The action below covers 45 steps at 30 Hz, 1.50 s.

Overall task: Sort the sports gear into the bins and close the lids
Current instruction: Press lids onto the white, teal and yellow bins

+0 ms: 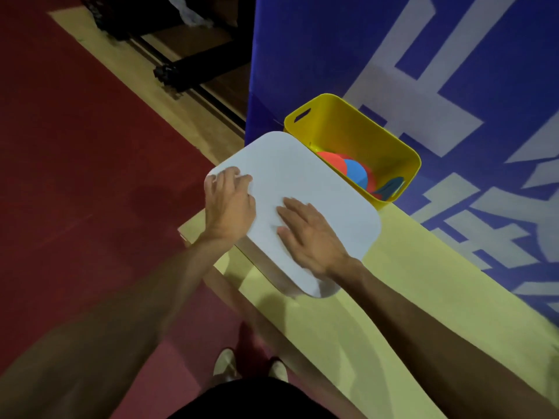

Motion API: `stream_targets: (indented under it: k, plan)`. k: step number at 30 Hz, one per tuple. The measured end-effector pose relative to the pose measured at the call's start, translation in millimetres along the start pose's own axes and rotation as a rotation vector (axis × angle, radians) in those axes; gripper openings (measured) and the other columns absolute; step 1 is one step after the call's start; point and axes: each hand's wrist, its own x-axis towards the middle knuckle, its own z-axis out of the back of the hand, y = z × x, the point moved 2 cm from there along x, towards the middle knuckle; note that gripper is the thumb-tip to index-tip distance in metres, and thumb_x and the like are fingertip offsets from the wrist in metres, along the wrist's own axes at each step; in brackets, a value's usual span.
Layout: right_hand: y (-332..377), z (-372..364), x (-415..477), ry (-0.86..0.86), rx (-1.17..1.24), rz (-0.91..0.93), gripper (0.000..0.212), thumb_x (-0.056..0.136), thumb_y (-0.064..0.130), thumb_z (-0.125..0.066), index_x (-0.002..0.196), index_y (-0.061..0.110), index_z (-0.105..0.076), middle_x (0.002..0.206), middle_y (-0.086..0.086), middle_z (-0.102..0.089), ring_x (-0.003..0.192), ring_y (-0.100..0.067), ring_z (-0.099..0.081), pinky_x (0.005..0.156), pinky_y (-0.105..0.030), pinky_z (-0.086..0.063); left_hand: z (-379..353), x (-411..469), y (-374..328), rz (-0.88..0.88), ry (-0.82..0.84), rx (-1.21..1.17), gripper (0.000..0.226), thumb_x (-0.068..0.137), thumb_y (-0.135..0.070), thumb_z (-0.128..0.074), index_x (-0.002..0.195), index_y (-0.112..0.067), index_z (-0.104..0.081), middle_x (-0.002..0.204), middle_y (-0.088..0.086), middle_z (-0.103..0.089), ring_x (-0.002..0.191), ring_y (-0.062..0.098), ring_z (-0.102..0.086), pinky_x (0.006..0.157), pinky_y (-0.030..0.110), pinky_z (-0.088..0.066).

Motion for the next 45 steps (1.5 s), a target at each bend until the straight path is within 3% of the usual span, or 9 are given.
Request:
stream_targets:
  k: [3,9,16,24,30,32,35,39,45]
  plan:
    - [1,-6,-35,0.042,-0.033,0.039,0.061,0.097,0.051,-0.026,0.148,0.018,-0.032,0.158,-0.001,-0.023,0.147,-0.016,-0.016,0.117,-0.028,0.0,-4,-36,-28,-0.027,0.08,-0.03,0.047,0.083,-0.026,-0.034,0.121,-0.011,-0.058,0.127,0.013,-0.054,0.126,0.026,-0.046,0.108,0.046,-0.024]
    - [-5,-20,-56,0.047,-0.166,0.087,0.062,0.099,0.051,-0.019,0.153,0.018,-0.018,0.16,-0.003,-0.012,0.149,-0.015,-0.004,0.121,-0.038,-0.001,-9,-57,-56,0.075,0.175,-0.025,0.047,0.098,-0.025,-0.033,0.145,-0.016,-0.033,0.154,0.008,-0.027,0.146,0.022,-0.013,0.117,0.045,-0.001]
    - [-5,-26,-56,0.021,-0.23,0.079,0.061,0.099,0.045,-0.012,0.151,0.016,-0.021,0.159,-0.005,-0.019,0.148,-0.019,-0.011,0.12,-0.048,-0.008,-11,-59,-59,0.059,0.157,0.054,0.049,0.1,-0.032,-0.022,0.145,-0.015,-0.032,0.154,0.009,-0.029,0.146,0.024,-0.015,0.119,0.045,-0.003]
    - [-5,-32,-59,0.023,-0.248,0.054,0.058,0.099,0.042,-0.011,0.151,0.018,-0.019,0.159,-0.004,-0.019,0.148,-0.019,-0.012,0.119,-0.048,-0.012,-10,-61,-58,0.017,0.163,0.104,0.048,0.098,-0.029,-0.029,0.143,-0.013,-0.035,0.151,0.013,-0.033,0.145,0.027,-0.02,0.118,0.048,-0.008]
    - [-6,-24,-55,0.018,-0.187,0.071,0.055,0.099,0.041,-0.017,0.149,0.021,-0.028,0.157,-0.003,-0.026,0.146,-0.018,-0.019,0.12,-0.043,-0.013,-8,-57,-55,0.008,0.207,0.066,0.047,0.097,-0.028,-0.036,0.141,-0.011,-0.037,0.148,0.014,-0.036,0.142,0.029,-0.024,0.115,0.049,-0.011]
    - [-8,-18,-57,-0.045,-0.078,0.069,0.051,0.099,0.039,-0.024,0.142,0.018,-0.042,0.149,-0.005,-0.04,0.139,-0.021,-0.034,0.116,-0.042,-0.024,-3,-51,-55,0.008,0.228,0.032,0.046,0.094,-0.026,-0.04,0.137,-0.011,-0.04,0.144,0.014,-0.039,0.139,0.028,-0.028,0.112,0.046,-0.015]
    - [-21,-6,-64,-0.216,0.11,-0.042,0.041,0.094,0.03,-0.036,0.117,0.011,-0.064,0.128,-0.009,-0.057,0.12,-0.026,-0.053,0.101,-0.038,-0.043,7,-33,-55,0.071,0.244,-0.111,0.043,0.087,-0.017,-0.049,0.129,-0.012,-0.047,0.134,0.011,-0.042,0.127,0.027,-0.035,0.104,0.039,-0.023]
    - [-55,14,-86,-0.339,0.123,-0.215,0.023,0.086,0.009,-0.05,0.097,0.007,-0.07,0.109,-0.009,-0.062,0.103,-0.028,-0.06,0.089,-0.043,-0.051,22,-12,-69,0.161,0.304,-0.311,0.035,0.089,-0.01,-0.047,0.123,-0.016,-0.051,0.13,0.009,-0.042,0.124,0.026,-0.036,0.105,0.037,-0.023]
    - [-113,55,-144,-0.366,0.106,-0.533,0.03,0.09,0.007,-0.047,0.113,0.013,-0.065,0.116,-0.005,-0.061,0.106,-0.021,-0.059,0.092,-0.029,-0.044,31,-2,-136,0.02,0.41,-0.433,0.027,0.092,-0.012,-0.045,0.114,-0.019,-0.058,0.126,0.006,-0.049,0.116,0.027,-0.05,0.106,0.035,-0.027]
